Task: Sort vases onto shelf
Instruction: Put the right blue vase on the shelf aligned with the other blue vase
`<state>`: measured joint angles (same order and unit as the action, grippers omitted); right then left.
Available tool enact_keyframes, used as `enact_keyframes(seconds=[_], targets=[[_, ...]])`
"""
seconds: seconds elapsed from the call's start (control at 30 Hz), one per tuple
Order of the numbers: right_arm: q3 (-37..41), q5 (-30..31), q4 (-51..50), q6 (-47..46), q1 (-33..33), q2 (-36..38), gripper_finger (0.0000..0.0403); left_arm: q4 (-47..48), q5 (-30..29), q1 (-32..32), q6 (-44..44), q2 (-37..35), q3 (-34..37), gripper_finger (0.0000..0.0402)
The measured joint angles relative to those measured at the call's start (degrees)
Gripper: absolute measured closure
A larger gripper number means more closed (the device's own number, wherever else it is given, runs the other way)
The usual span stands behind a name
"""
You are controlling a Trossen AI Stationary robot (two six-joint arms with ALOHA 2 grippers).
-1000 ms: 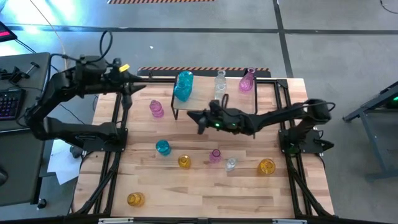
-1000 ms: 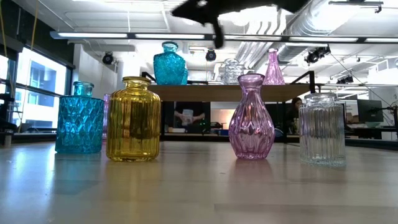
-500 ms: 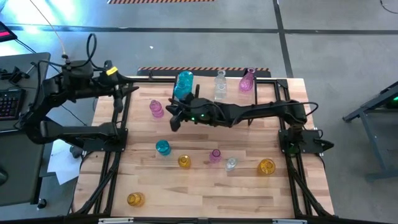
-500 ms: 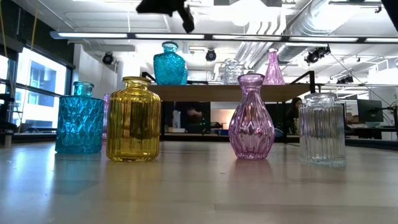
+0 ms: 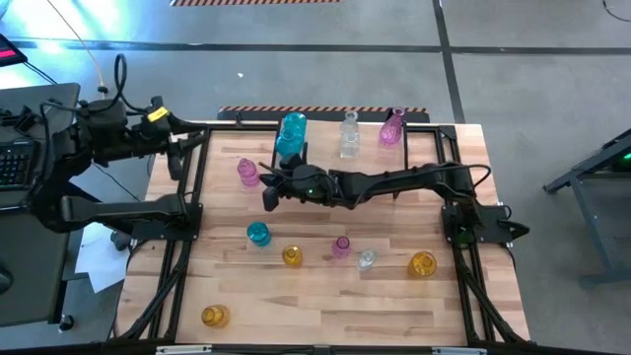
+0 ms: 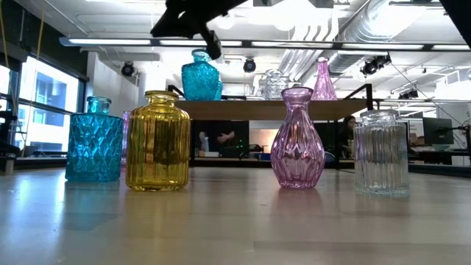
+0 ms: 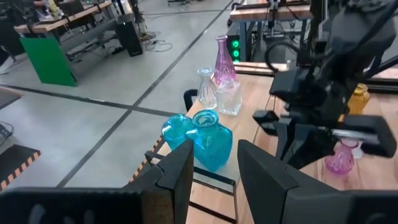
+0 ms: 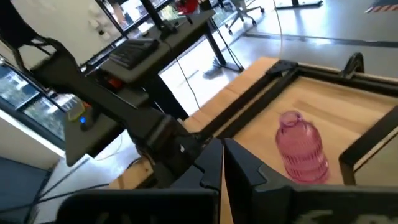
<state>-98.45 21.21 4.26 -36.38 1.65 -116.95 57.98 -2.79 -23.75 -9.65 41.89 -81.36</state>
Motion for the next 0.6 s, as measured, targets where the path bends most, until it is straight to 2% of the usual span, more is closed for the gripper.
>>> enact_keyframes(seconds=[0.17, 0.4, 0.6], targets=[[0.0, 1.41, 1.79, -2.5, -0.04, -1.42, 0.0403, -0.04, -0.01, 0.0, 0.02, -1.52, -0.02, 0.0284], [0.04, 13.8, -3.35, -10.13, 0.33, -2.75, 0.0403, 0.02, 0.0, 0.0, 0.61, -2.76, -0.02, 0.0284], [0.04, 17.78, -7.9, -11.64, 0.79, -2.77, 0.0403, 0.09, 0.0, 0.0, 0.61, -3.5, -0.04, 0.0284]])
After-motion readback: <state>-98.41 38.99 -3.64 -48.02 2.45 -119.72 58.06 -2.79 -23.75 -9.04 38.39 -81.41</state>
